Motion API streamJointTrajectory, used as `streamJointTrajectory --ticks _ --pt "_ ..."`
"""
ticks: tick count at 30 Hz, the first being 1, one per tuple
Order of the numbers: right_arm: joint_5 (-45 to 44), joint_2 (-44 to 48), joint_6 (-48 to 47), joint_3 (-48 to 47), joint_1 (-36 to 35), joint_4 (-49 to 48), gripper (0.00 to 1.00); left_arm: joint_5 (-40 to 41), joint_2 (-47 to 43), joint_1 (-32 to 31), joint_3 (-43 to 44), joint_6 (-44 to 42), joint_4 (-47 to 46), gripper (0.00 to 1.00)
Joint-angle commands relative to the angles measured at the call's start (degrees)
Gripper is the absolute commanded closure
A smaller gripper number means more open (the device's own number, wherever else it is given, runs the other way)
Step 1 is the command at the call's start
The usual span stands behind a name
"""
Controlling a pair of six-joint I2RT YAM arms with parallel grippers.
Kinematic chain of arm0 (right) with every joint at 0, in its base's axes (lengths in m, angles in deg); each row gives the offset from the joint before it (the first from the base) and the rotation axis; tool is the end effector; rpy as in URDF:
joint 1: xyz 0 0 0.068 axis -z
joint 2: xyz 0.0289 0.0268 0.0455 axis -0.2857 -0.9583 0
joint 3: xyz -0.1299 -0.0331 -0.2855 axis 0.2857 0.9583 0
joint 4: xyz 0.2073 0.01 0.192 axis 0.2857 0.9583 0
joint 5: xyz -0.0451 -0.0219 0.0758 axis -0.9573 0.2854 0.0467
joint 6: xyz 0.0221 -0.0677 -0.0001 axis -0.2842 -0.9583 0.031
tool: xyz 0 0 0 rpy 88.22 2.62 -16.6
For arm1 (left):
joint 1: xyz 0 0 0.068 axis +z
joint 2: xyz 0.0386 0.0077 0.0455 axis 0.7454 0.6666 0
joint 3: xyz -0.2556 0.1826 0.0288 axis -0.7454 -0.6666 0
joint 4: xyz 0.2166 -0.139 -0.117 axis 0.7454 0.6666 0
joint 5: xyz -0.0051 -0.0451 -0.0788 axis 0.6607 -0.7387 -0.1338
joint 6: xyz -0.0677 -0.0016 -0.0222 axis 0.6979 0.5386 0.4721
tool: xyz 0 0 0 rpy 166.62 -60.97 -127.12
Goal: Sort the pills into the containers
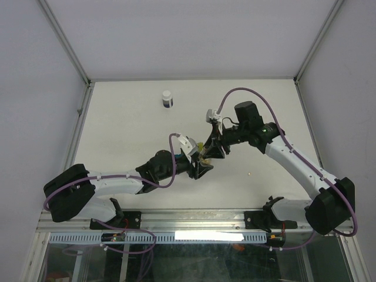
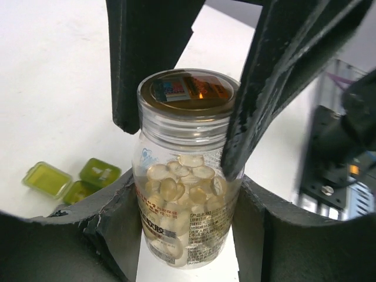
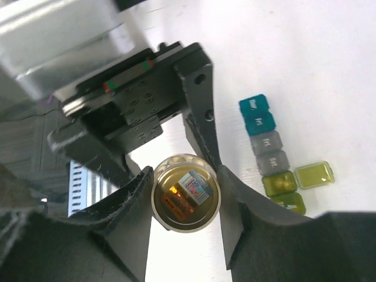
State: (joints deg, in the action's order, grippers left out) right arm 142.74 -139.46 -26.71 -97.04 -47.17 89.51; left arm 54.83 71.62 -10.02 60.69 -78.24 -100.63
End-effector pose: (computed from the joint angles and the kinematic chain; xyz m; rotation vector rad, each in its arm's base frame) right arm 0.2106 0.1799 0.3390 -1.4341 1.6630 1.1361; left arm 0.1537 -0.2611 0.2331 0.8183 1.6161 -0.9738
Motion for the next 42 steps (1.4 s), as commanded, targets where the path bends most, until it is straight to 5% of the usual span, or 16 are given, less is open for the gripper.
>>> streamJointTrajectory --ticks 1,4,6,8,18,25,42 --pt "-11.31 -0.42 8.93 -0.06 0.15 -7.65 0.89 17.89 0.59 -0.05 6.28 -0.52 -1.01 1.00" --pt "-2.75 0.11 7.89 -1.89 2.54 -5.55 0.31 15.75 1.08 -0.05 5.35 -1.27 -1.79 1.00" --pt "2.79 1.31 6.58 -3.74 5.38 -4.01 0.10 12.89 0.76 0.02 3.68 -2.02 -3.47 1.00" --pt "7.12 2.22 2.82 -5.92 8.09 -0.71 0.02 9.37 0.26 0.19 1.82 -2.23 -5.26 1.00" --pt "19.23 0.77 -29.88 -7.83 6.90 22.25 0.01 -12.46 -0.33 0.91 0.20 -2.67 -7.86 1.00" --pt "12.01 0.02 -27.27 -6.60 2.77 19.15 0.08 -16.34 0.33 0.91 0.65 -2.22 -9.17 1.00" --pt "9.14 1.50 -24.12 -5.26 1.19 18.06 0.48 -15.15 0.00 0.91 0.75 -1.78 -9.80 1.00"
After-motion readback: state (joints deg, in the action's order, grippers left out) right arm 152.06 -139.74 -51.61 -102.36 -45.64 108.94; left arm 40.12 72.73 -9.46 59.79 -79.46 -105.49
